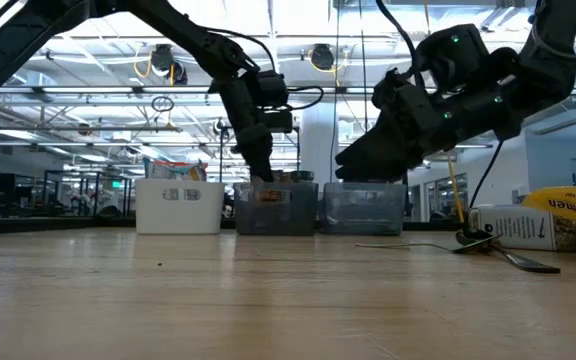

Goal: Pick & Place Food Item
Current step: Put the brown seasoning bottle into the left black bin

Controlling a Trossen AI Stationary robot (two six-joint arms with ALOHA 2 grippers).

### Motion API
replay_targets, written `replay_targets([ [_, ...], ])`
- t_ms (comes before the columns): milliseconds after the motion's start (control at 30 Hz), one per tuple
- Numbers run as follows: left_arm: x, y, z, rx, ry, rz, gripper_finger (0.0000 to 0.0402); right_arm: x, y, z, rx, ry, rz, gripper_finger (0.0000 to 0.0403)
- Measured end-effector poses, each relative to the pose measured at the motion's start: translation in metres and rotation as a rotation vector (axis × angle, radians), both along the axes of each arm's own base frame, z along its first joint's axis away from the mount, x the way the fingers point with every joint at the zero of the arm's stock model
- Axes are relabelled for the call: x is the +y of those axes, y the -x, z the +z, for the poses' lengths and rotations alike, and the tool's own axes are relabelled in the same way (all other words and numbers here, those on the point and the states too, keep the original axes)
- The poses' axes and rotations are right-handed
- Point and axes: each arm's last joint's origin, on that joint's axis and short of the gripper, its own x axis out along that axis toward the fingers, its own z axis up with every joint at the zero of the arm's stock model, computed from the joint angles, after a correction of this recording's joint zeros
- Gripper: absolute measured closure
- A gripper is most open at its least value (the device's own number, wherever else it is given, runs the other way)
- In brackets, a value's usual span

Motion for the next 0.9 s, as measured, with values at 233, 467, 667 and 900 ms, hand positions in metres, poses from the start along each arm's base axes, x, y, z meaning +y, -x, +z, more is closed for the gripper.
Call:
replay_targets([
  [233, 0.002, -0.002, -0.008, 0.013, -0.003, -0.013, 0.0218, -0.006, 0.0, 0.001, -0.015, -0.009, 0.005, 0.0149],
  [467, 0.005, -0.003, -0.02, 0.037, 0.013, -0.008, 0.0218, -0.006, 0.0, 0.001, -0.014, -0.009, 0.005, 0.0149],
  [667, 0.007, -0.006, -0.02, 0.013, 0.001, -0.001, 0.0218, -0.006, 0.0, 0.001, -0.014, -0.009, 0.005, 0.0149],
  [900, 0.006, -0.011, -0.029, 0.024, 0.003, 0.002, 0.0218, -0.006, 0.0, 0.001, -0.014, -0.009, 0.006, 0.0149],
])
